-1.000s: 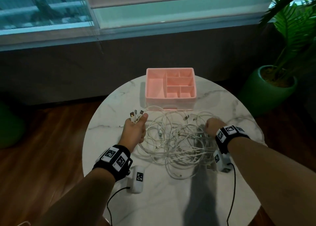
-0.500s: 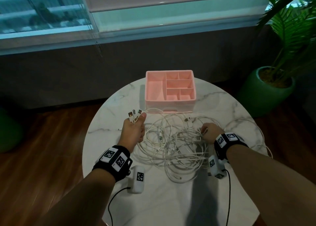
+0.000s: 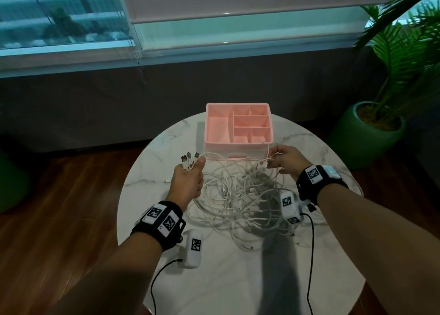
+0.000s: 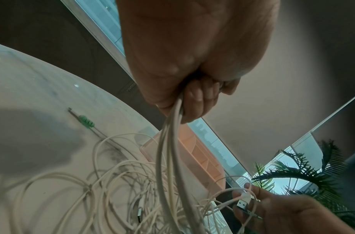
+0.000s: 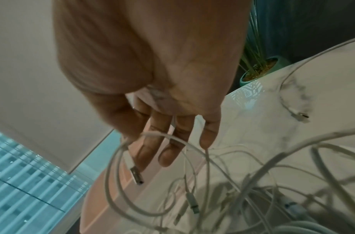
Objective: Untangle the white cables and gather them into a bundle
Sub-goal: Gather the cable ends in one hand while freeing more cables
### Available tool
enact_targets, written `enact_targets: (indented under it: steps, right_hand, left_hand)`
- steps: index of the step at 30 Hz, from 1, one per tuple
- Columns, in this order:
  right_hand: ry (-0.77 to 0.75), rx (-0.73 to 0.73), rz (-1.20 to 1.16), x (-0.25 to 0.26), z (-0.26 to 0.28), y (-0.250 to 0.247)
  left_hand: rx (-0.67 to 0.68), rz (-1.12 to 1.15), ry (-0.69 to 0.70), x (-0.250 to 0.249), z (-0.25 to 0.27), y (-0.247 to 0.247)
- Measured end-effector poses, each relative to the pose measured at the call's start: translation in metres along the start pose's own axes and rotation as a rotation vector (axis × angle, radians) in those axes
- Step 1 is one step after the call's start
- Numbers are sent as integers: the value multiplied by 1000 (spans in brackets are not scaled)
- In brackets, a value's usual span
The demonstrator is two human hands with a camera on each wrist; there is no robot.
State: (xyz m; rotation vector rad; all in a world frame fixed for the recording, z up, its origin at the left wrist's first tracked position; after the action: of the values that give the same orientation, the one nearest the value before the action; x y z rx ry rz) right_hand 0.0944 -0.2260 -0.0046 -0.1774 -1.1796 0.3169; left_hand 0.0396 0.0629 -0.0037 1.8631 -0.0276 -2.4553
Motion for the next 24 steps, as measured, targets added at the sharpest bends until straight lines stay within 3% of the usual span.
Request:
enact_targets:
  steps: [4,10,16,20,24]
  right_hand:
    - [20,-9,-76,9,2,-2]
    - [-242,-150,183,61,9,-10]
    - [-448,-70,-193,141,56,5]
    - [-431,43,-357,147,75,29]
    - [-353,96,-352,119,79,65]
  left_hand:
    - [10,-8,10,-1,2,0]
    - [27,9,55,-15,6,8]
    - [39,38,121,-31,11,15]
    - [53,56,175,-45,18,26]
    - [105,119,188,-50,22,34]
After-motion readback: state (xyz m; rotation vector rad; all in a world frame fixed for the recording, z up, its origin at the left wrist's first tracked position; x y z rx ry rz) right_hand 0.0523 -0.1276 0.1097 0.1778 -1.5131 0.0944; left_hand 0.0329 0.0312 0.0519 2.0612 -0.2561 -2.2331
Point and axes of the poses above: each hand's wrist, its own z-axis away from the middle knuckle, its own y-axis out of the palm, x = y × z, the point moved 4 cm from there along -z, towards the middle knuckle, and after that the axes turned 4 degrees about x, right-handed, at the moved point
